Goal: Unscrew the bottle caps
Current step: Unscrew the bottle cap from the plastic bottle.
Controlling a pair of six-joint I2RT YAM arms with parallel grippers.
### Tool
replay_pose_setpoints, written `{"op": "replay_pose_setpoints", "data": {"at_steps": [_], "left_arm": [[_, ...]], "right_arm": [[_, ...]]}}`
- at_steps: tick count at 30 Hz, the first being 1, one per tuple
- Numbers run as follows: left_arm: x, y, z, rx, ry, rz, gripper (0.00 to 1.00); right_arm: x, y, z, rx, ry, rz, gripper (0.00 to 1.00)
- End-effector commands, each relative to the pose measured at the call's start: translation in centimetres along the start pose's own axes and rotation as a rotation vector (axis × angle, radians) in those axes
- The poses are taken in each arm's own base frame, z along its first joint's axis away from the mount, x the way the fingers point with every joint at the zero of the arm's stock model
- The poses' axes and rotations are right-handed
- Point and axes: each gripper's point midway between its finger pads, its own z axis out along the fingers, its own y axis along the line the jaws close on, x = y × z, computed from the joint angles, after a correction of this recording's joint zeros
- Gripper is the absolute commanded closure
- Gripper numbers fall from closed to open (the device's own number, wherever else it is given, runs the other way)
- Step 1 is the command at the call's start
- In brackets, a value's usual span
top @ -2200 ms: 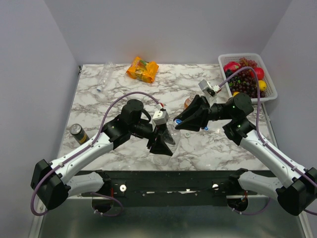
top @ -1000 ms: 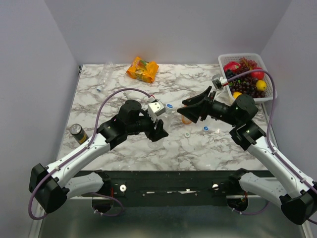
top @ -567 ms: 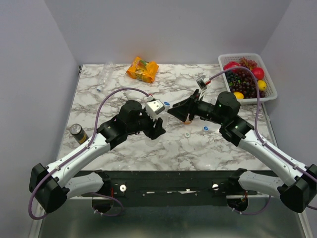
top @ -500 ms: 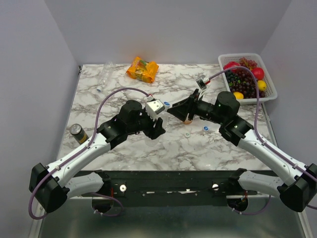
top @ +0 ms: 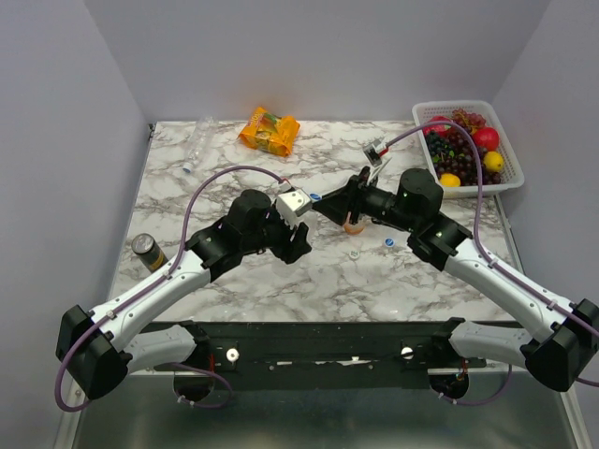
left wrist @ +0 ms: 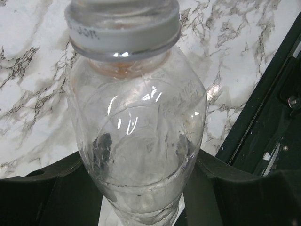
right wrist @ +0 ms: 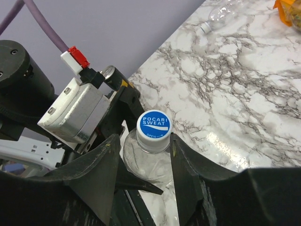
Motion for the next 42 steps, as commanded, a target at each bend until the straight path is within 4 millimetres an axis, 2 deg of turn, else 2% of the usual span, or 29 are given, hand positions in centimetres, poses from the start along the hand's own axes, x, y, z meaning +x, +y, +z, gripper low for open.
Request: {"op": "replay_pose_setpoints", "data": {"at_steps": [1, 5, 21, 31, 38, 41, 42], "left_arm": [[-1.7, 0.2, -0.5, -0.028, -0.041, 0.033, 0.7], [-1.7, 0.1, -0.4, -0.025, -0.04, 0.034, 0.7], [-1.3, 0.0, -0.1, -0.027, -0.019, 0.043, 0.7], [-1.1, -0.2, 0.1, -0.022, -0.007, 0.046, 0.7], [-1.3, -0.7, -0.2, 0.005, -0.017, 0.055, 0.7], [-1.5, -1.6, -0.4, 0.056, -0.03, 0.064, 0.71], [-1.7, -1.9, -0.5, 0.072, -0.038, 0.066, 0.7]], "right_arm": [[-0.7, -0.6, 0.0, 0.067, -0.017, -0.004, 0.46], [-0.6, -0.6, 0.4, 0.067, -0.008, 0.0, 0.46], [-0.8, 2.3, 1.8, -0.049, 0.0, 0.002, 0.5], [-0.8, 2.7, 2.3, -0.071, -0.005, 0.002, 0.52], [-0.4, 2.3, 2.5, -0.066, -0.003, -0.024, 0.71], [-0.2, 2.4, 2.7, -0.103, 0.013, -0.048, 0.74], [0.2, 3.1, 2.5, -0.159, 0.036, -0.048, 0.74]]}}
